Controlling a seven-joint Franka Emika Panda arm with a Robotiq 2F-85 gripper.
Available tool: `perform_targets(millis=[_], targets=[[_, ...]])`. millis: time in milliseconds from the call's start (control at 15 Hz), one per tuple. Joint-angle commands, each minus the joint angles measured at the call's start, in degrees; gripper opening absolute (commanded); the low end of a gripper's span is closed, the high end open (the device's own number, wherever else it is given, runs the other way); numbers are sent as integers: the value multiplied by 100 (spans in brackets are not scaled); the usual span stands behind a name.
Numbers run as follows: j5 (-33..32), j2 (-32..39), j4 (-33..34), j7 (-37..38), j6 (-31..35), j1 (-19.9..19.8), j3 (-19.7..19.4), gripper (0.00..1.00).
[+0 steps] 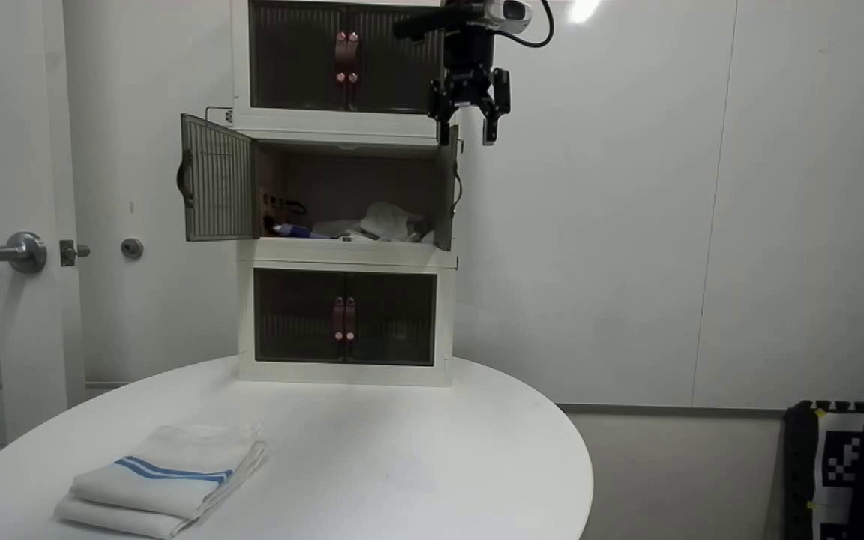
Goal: Open the right door of the middle shelf
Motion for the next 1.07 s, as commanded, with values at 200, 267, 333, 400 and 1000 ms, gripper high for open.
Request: perform_targets(millis=[200, 267, 333, 400, 1000], targets=[[121, -130, 186, -1120, 13, -171, 178, 100], [159, -268, 165, -1215, -34, -131, 228, 100], [219, -402, 148, -1281, -153, -102, 300, 100], [272, -659, -2, -1352, -342, -41, 394, 100], [316, -2635, -2205, -2621, -929, 501, 1155, 100]])
